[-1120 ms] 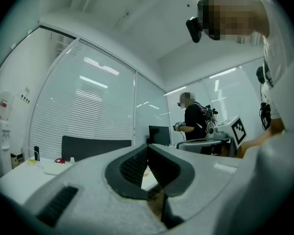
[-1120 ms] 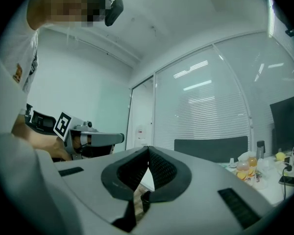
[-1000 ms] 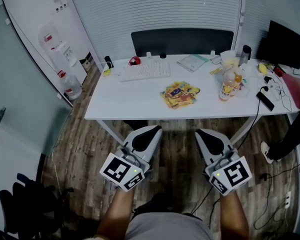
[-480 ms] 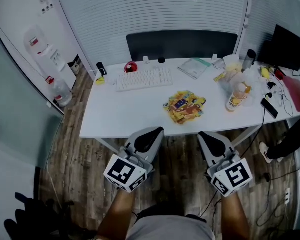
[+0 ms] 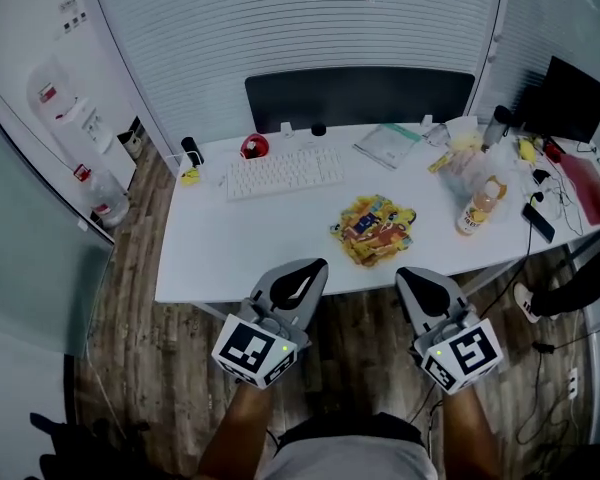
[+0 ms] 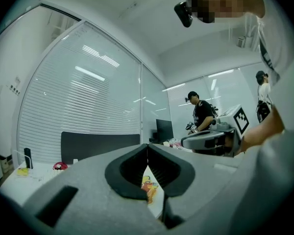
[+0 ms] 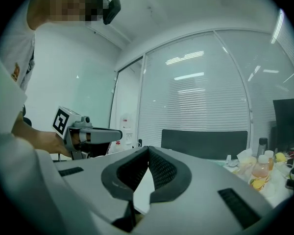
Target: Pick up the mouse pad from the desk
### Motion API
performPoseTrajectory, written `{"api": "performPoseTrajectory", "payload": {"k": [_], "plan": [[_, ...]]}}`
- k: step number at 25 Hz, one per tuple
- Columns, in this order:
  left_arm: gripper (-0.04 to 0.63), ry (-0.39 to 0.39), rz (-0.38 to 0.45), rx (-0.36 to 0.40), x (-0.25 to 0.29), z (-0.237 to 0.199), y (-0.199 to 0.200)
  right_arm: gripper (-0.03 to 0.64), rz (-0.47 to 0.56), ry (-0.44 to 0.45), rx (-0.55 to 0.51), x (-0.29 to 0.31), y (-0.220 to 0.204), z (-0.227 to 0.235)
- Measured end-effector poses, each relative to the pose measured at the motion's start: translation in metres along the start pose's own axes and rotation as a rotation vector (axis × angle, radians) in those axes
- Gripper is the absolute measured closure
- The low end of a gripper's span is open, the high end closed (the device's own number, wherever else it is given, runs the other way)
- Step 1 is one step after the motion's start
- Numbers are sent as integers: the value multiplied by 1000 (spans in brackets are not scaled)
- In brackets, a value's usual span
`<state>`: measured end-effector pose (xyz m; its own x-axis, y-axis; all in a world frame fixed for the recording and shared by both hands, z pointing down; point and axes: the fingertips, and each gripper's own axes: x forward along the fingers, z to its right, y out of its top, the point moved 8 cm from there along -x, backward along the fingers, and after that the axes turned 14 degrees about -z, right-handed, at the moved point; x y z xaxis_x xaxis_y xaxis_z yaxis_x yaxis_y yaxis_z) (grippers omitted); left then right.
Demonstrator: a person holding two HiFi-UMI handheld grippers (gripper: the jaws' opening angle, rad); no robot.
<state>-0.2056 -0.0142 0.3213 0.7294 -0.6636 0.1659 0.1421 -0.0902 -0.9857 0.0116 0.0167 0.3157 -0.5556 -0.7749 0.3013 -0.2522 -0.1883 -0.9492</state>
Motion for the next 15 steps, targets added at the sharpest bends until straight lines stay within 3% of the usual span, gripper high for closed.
{"api": "performPoseTrajectory", "payload": {"k": [15], "plan": [[578,-26,-27,-22,26,-28,-9,604,-51,-62,-8,24,1,16]]}}
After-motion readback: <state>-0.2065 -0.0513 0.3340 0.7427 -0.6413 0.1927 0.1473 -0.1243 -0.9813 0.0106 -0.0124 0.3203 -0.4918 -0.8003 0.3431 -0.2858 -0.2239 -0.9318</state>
